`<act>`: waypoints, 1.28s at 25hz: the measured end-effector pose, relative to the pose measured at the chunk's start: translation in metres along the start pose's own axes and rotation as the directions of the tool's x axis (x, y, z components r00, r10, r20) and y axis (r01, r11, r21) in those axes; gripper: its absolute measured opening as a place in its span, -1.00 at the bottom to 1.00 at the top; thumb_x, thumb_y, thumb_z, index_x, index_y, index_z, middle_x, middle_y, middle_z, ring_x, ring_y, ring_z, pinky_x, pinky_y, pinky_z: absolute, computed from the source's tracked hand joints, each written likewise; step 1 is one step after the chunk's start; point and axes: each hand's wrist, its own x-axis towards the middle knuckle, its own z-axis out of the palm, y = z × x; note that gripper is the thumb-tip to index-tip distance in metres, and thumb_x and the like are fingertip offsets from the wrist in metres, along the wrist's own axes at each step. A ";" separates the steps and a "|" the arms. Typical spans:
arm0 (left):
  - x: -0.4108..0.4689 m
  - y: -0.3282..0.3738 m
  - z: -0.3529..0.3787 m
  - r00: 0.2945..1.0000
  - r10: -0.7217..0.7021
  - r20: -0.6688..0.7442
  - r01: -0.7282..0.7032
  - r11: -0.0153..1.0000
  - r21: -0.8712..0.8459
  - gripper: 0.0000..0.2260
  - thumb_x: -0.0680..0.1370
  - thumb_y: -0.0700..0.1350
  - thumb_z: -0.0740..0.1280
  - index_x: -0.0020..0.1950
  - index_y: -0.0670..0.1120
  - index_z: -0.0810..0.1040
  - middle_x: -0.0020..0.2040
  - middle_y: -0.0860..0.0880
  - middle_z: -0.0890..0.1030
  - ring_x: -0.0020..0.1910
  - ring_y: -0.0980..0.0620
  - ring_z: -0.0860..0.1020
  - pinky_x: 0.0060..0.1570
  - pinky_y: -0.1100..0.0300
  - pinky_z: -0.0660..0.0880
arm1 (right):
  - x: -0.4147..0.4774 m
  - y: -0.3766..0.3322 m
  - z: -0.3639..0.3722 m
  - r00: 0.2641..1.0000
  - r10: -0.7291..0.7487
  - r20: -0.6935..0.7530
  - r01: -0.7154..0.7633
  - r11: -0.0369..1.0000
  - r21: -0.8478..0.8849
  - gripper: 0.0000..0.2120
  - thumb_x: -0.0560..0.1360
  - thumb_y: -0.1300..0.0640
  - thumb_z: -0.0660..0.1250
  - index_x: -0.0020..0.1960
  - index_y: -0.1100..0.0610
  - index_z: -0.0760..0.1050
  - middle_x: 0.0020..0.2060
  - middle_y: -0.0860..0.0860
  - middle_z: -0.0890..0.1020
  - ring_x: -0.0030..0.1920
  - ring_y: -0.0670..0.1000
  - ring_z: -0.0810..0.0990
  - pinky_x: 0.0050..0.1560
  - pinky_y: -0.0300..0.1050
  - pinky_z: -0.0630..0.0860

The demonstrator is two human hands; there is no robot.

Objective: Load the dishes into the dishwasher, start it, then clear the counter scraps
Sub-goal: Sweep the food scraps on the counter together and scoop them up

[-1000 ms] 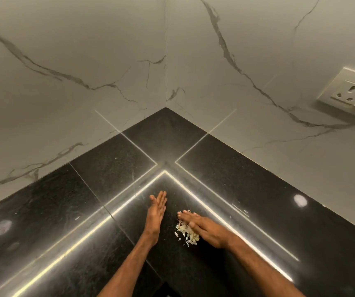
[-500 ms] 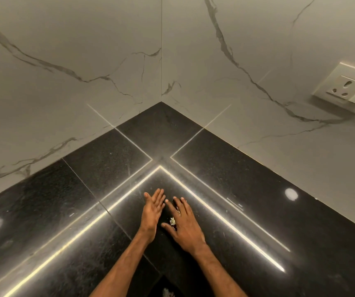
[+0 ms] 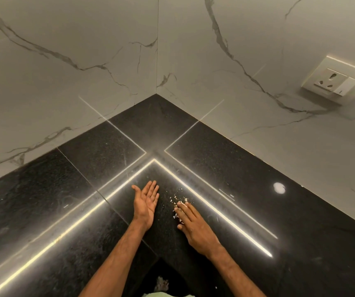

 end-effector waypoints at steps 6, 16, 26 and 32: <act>-0.011 -0.015 0.003 1.000 -0.002 -0.007 0.001 0.998 -0.066 -0.23 0.59 0.35 -0.12 0.54 -0.21 0.24 0.51 -0.13 0.36 0.49 -0.05 0.33 0.52 0.03 0.18 | -0.023 0.007 -0.002 0.996 -0.010 -0.091 0.008 1.000 -0.016 -0.51 0.49 0.39 0.37 0.38 0.10 0.51 0.39 0.01 0.50 0.40 0.05 0.44 0.28 -0.06 0.54; -0.017 -0.020 0.025 0.999 -0.033 -0.006 0.031 0.984 -0.177 -0.22 0.60 0.36 -0.11 0.52 -0.24 0.28 0.49 -0.18 0.37 0.49 -0.11 0.32 0.50 0.00 0.19 | 0.022 -0.045 -0.043 0.890 0.225 -0.396 -0.037 0.902 0.430 -0.70 0.35 0.46 0.36 -0.03 0.19 0.72 -0.07 0.02 0.74 -0.02 0.01 0.67 0.09 -0.03 0.57; -0.028 -0.013 0.026 0.993 -0.064 0.102 0.100 0.908 -0.406 -0.32 0.67 0.22 -0.14 0.28 -0.31 0.48 0.28 -0.27 0.57 0.19 -0.18 0.60 0.24 -0.01 0.53 | 0.048 -0.079 -0.036 0.967 -0.157 -0.201 0.196 0.961 0.196 -0.70 0.52 0.40 0.26 0.23 0.35 0.57 0.14 0.27 0.63 0.18 0.24 0.59 0.26 0.15 0.49; -0.038 -0.017 0.034 0.972 -0.121 0.201 0.205 0.856 -0.474 -0.44 0.68 0.14 -0.03 0.28 -0.26 0.53 0.28 -0.20 0.59 0.21 -0.15 0.61 0.21 -0.05 0.52 | 0.049 -0.066 -0.035 0.909 -0.126 -0.398 0.198 0.970 0.144 -0.68 0.55 0.25 0.25 0.28 0.21 0.54 0.15 0.09 0.62 0.21 0.08 0.54 0.36 0.03 0.39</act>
